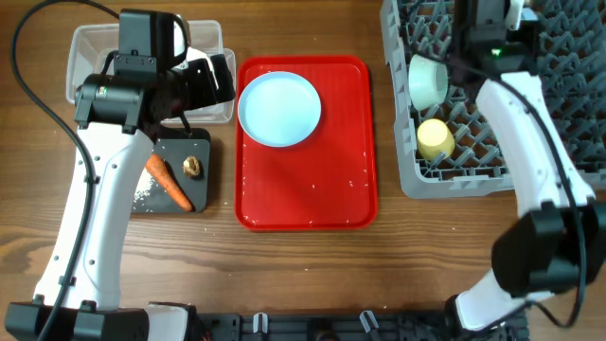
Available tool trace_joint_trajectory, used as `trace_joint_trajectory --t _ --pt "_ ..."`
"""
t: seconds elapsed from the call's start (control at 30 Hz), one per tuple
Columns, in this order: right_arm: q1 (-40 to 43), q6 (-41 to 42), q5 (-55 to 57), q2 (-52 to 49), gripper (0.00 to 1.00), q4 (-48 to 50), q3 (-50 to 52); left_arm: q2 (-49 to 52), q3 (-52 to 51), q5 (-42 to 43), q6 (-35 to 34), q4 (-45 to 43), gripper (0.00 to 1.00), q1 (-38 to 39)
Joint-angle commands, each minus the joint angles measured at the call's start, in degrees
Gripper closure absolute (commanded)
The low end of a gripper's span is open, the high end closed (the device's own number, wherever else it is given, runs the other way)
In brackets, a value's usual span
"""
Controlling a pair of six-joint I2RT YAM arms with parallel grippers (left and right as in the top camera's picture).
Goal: Sort waste into correct bins and load items into the dishwasher rack
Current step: 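Carry the blue bowl into the dish rack and release it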
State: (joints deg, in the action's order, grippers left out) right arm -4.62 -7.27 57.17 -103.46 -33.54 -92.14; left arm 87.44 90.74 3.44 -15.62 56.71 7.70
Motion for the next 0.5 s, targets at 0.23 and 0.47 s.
trace_joint_trajectory --t 0.23,0.47 --pt "2.6 -9.3 8.4 -11.8 0.96 1.7 -0.5 0.4 -0.1 -0.3 -0.3 -0.1 0.0 -0.3" --pt "2.6 -13.8 16.4 -15.3 0.96 9.4 -0.5 0.4 -0.1 -0.3 -0.3 -0.1 0.0 -0.3"
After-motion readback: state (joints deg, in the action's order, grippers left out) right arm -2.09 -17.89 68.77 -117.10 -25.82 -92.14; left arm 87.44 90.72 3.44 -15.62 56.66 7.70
